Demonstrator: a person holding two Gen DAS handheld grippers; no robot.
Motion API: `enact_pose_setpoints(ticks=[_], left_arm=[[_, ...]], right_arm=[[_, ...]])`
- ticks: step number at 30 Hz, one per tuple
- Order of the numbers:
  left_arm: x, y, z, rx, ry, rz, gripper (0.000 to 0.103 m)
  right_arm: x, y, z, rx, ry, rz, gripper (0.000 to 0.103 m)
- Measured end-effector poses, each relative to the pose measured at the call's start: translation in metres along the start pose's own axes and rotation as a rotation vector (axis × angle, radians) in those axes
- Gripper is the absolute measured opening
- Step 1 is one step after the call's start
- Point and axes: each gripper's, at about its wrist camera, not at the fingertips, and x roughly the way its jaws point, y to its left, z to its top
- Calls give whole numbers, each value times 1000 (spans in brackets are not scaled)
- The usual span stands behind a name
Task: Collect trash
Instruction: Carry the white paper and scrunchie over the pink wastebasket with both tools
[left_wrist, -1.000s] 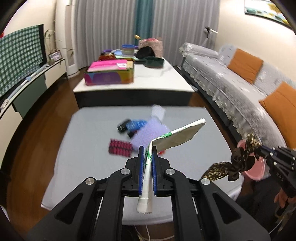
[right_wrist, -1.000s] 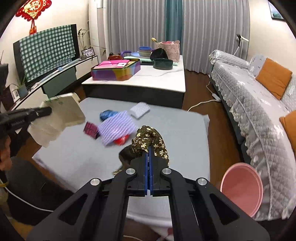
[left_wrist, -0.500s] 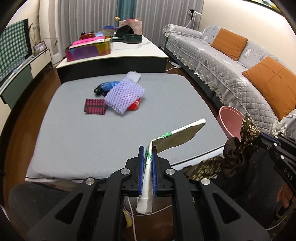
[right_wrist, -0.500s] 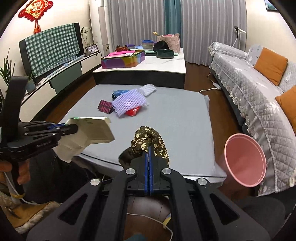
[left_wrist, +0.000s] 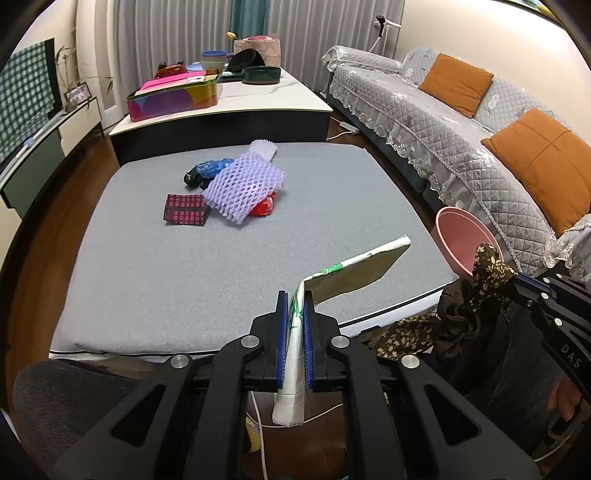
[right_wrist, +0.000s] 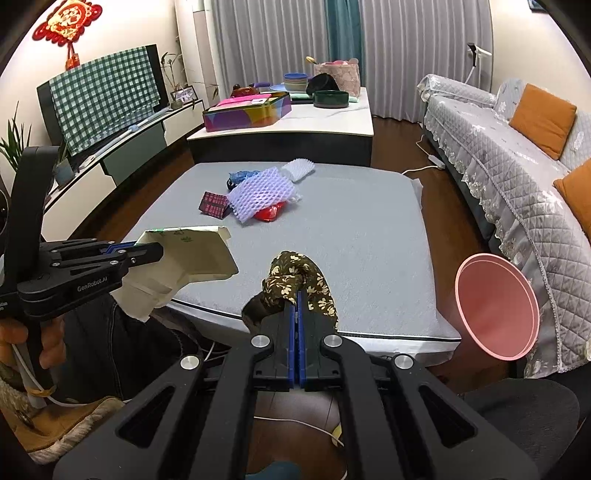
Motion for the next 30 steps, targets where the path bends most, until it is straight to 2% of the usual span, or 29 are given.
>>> enact_pose_setpoints(ticks=[10,14,21,30], left_arm=[[15,-24,15,54,15,-1,8],[23,-45,33,87,15,-34,8],[54,-106,71,170,33,-126,8],[106,-209,115,284,74,-254,8]], right_arm=[[6,-29,1,78,5,-12,1],[2,-53,4,122,-18,-56,1],[-16,-118,15,203,-78,-194,1],[-28,-212,26,347,-142,-343,1]])
